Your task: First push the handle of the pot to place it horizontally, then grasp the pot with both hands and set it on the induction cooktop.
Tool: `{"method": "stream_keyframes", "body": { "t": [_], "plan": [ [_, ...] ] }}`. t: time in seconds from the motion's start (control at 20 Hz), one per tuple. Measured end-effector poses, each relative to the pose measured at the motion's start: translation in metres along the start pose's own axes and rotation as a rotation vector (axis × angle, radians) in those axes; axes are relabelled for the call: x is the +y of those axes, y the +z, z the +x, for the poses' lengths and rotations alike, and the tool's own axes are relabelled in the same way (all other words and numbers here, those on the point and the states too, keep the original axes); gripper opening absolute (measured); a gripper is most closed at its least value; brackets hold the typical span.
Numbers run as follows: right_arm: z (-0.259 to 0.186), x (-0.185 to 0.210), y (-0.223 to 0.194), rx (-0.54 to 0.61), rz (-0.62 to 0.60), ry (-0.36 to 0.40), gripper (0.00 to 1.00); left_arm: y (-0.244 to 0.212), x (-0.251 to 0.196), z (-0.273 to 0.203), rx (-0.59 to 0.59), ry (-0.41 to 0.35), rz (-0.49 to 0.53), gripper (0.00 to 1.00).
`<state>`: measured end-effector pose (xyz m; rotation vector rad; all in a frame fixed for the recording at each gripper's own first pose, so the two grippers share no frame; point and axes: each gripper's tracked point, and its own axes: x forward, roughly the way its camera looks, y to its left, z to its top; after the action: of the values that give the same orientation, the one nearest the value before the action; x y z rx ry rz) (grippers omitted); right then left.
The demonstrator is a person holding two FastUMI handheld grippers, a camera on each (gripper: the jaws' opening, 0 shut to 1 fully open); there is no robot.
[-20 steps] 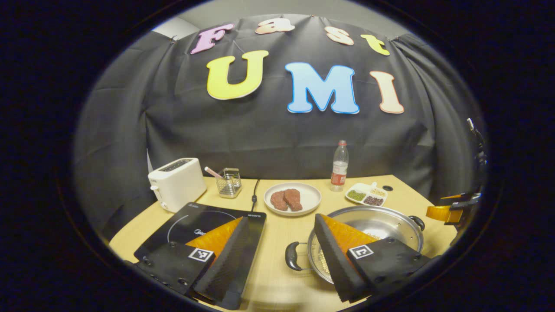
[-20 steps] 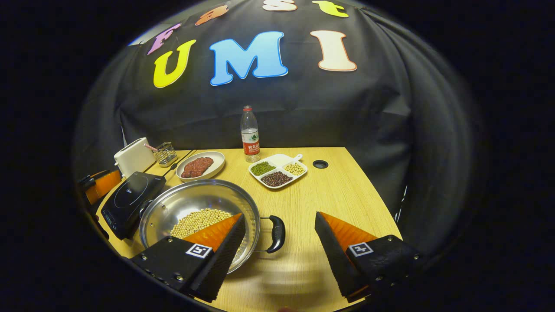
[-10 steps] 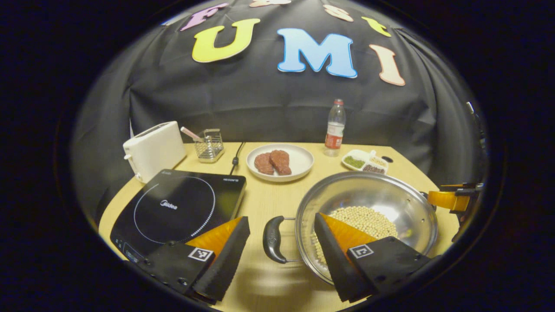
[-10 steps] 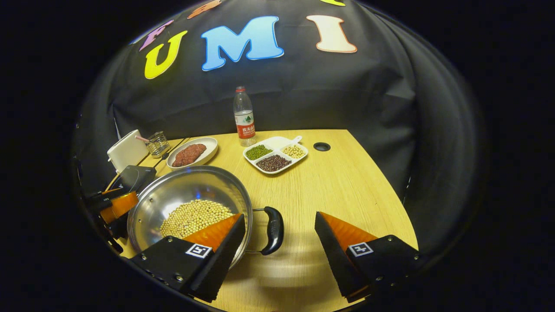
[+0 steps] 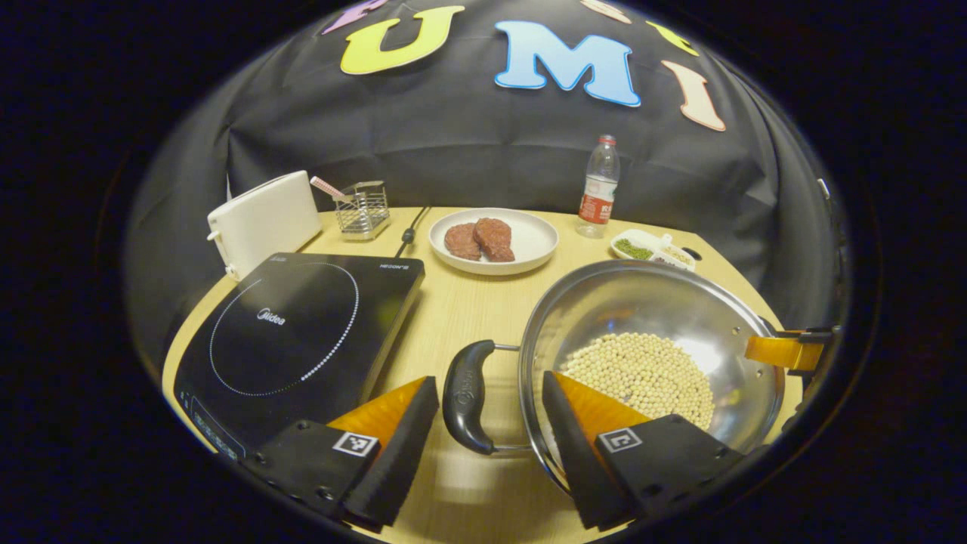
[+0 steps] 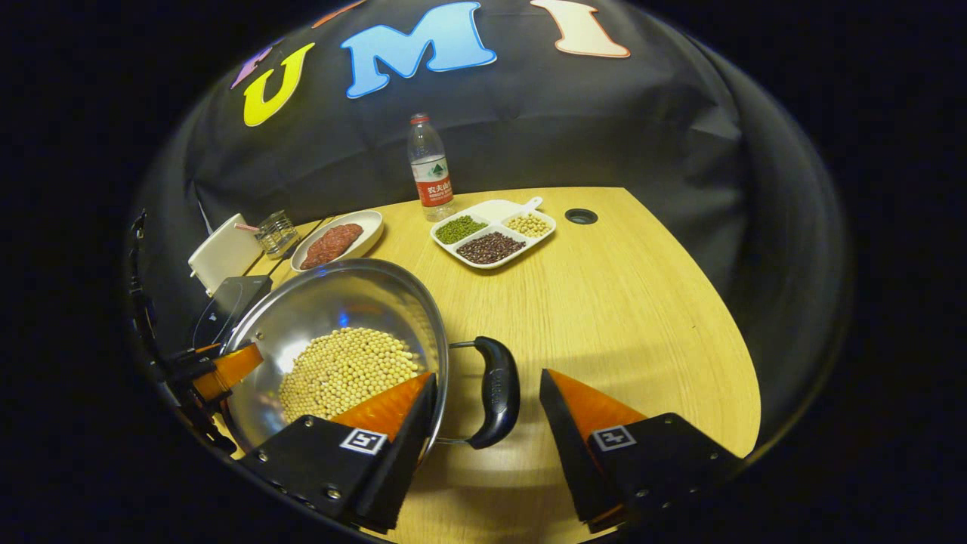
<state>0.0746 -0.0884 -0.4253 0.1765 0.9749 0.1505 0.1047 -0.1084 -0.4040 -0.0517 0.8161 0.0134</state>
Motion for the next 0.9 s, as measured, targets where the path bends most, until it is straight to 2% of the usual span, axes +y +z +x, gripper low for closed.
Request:
{"method": "stream_keyframes", "body": {
  "t": [0.05, 0.1, 0.15, 0.2, 0.25, 0.3, 0.5, 0.55, 0.6, 0.75, 0.85, 0.9],
  "plan": [
    [0.000, 0.004, -0.001, -0.005, 0.003, -0.006, 0.72, 0.001, -0.004, -0.001, -0.001, -0.012, 0.000, 0.85],
    [-0.001, 0.004, 0.001, -0.009, -0.007, -0.016, 0.60, 0.001, -0.003, 0.000, 0.002, -0.001, 0.008, 0.79],
    [-0.001, 0.002, 0.000, -0.007, -0.006, -0.022, 0.60, 0.000, -0.002, 0.000, 0.004, 0.009, 0.014, 0.75],
    [-0.001, 0.002, 0.000, -0.001, -0.011, -0.021, 0.57, 0.001, -0.001, 0.000, 0.005, 0.017, 0.011, 0.77],
    [-0.003, 0.004, 0.000, -0.002, -0.016, -0.024, 0.56, 0.001, -0.002, 0.001, 0.005, 0.020, 0.003, 0.73],
    [-0.003, 0.004, -0.001, 0.004, -0.031, -0.030, 0.51, 0.002, -0.002, 0.001, 0.005, 0.020, -0.002, 0.70],
    [-0.011, 0.008, 0.004, 0.003, -0.094, -0.055, 0.52, 0.002, 0.000, 0.002, 0.010, 0.015, 0.001, 0.67],
    [-0.015, 0.011, 0.006, -0.002, -0.099, -0.054, 0.52, 0.003, 0.002, 0.000, 0.007, 0.011, -0.014, 0.63],
    [-0.020, 0.014, 0.009, -0.012, -0.109, -0.057, 0.52, 0.006, 0.005, -0.004, 0.002, 0.009, -0.022, 0.71],
    [-0.034, 0.029, 0.018, -0.032, -0.118, -0.064, 0.52, 0.019, 0.018, -0.021, -0.028, 0.004, -0.019, 0.63],
    [-0.042, 0.044, 0.021, -0.040, -0.102, -0.068, 0.52, 0.029, 0.030, -0.029, -0.040, -0.002, -0.014, 0.63],
    [-0.046, 0.053, 0.022, -0.043, -0.097, -0.073, 0.52, 0.032, 0.038, -0.031, -0.044, -0.005, -0.009, 0.71]
  ]
}}
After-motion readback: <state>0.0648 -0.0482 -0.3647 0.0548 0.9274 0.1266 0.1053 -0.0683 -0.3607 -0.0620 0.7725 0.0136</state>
